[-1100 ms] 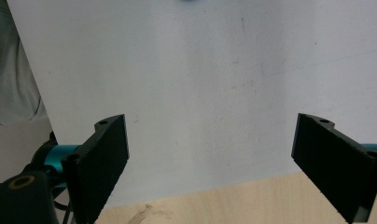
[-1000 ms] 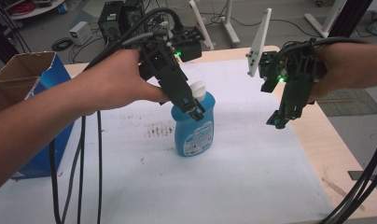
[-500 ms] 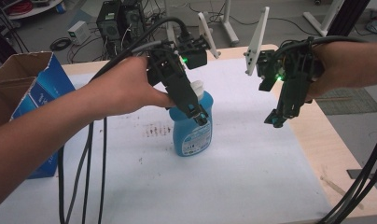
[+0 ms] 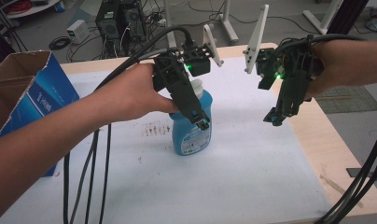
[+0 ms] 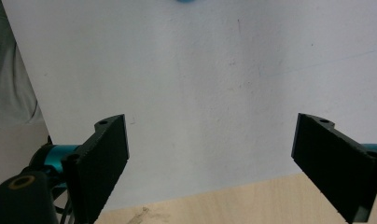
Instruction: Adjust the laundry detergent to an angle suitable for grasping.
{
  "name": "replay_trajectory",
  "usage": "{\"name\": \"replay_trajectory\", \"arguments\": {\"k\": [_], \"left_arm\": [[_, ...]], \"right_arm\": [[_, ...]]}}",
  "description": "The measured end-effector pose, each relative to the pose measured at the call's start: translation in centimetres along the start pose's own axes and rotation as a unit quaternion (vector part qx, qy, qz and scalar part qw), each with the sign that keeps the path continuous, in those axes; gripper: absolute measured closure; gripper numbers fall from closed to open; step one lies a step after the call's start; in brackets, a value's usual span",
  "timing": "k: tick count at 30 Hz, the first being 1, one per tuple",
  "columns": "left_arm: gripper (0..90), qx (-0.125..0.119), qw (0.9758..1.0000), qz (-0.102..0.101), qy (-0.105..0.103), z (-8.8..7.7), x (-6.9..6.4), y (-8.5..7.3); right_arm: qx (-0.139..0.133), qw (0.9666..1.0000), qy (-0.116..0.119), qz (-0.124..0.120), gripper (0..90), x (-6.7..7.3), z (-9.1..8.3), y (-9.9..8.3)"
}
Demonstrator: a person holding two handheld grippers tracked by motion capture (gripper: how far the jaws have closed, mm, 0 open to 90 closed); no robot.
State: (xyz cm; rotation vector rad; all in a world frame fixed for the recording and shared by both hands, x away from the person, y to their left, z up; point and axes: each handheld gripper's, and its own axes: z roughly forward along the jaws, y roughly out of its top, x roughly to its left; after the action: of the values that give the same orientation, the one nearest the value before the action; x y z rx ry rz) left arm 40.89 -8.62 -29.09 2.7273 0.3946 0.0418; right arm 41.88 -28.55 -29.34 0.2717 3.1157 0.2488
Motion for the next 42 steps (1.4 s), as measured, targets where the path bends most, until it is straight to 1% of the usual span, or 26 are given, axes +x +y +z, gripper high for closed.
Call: {"name": "replay_trajectory", "arguments": {"k": [4,8,9,11,12,13,16,19,23,24,30,32,35,36,40,42], "left_arm": [[8.5,0.002,1.0,0.0,0.003,0.26,0.03,0.04],[8.5,0.007,0.9999,-0.003,0.007,0.61,0.0,0.05],[8.8,0.005,1.0,-0.004,0.006,0.71,-0.02,0.04],[9.6,0.008,0.9999,-0.003,0.007,0.78,-0.01,0.03],[9.9,0.008,0.9999,-0.004,0.007,0.82,0.0,0.01],[10.5,0.008,0.9999,-0.004,0.008,0.84,0.02,0.0],[12.5,0.007,0.9999,-0.006,0.01,0.89,0.1,-0.06],[15.8,0.004,0.9999,-0.007,0.009,0.85,0.14,-0.09],[17.9,0.003,0.9999,-0.006,0.01,0.81,0.15,-0.09],[18.0,0.005,0.9999,-0.006,0.01,0.81,0.17,-0.09],[20.7,0.004,0.9999,-0.007,0.009,0.86,0.1,-0.1],[23.8,0.0,0.9999,-0.007,0.008,0.86,0.08,-0.09],[24.9,0.0,1.0,-0.006,0.008,0.88,0.06,-0.1],[27.4,0.0,1.0,-0.006,0.007,0.87,0.07,-0.11],[28.0,0.001,0.9999,-0.009,0.01,0.86,0.08,-0.13],[30.4,0.0,0.9999,-0.008,0.011,0.84,0.09,-0.14]], "right_arm": [[0.001,1.0,-0.001,-0.002,10.5,-0.01,0.01,0.01],[-0.001,1.0,0.001,0.002,10.5,0.0,0.03,-0.01],[-0.003,1.0,0.0,-0.003,10.5,-0.07,0.06,-0.01],[0.001,1.0,0.001,0.007,10.5,0.06,0.0,-0.04],[0.0,1.0,0.0,0.006,10.5,0.05,0.0,-0.06],[-0.004,1.0,-0.001,0.0,10.5,-0.05,0.06,-0.07],[-0.003,1.0,0.0,0.0,10.5,-0.05,0.06,-0.1],[-0.004,1.0,0.001,-0.001,10.5,-0.07,0.05,-0.09],[-0.001,1.0,0.001,0.003,10.5,-0.01,0.05,-0.07],[-0.001,1.0,0.001,-0.002,10.5,-0.05,0.07,-0.07],[-0.003,1.0,-0.001,0.0,10.5,-0.03,0.06,-0.08],[-0.001,1.0,0.0,0.0,10.5,-0.02,0.06,-0.07],[0.0,1.0,0.0,0.0,10.5,-0.02,0.06,-0.06],[0.0,1.0,0.0,0.002,10.5,0.0,0.06,-0.05],[-0.001,1.0,0.001,0.002,10.5,0.01,0.06,-0.03],[0.0,1.0,0.0,0.0,10.5,-0.01,0.07,-0.03]]}}
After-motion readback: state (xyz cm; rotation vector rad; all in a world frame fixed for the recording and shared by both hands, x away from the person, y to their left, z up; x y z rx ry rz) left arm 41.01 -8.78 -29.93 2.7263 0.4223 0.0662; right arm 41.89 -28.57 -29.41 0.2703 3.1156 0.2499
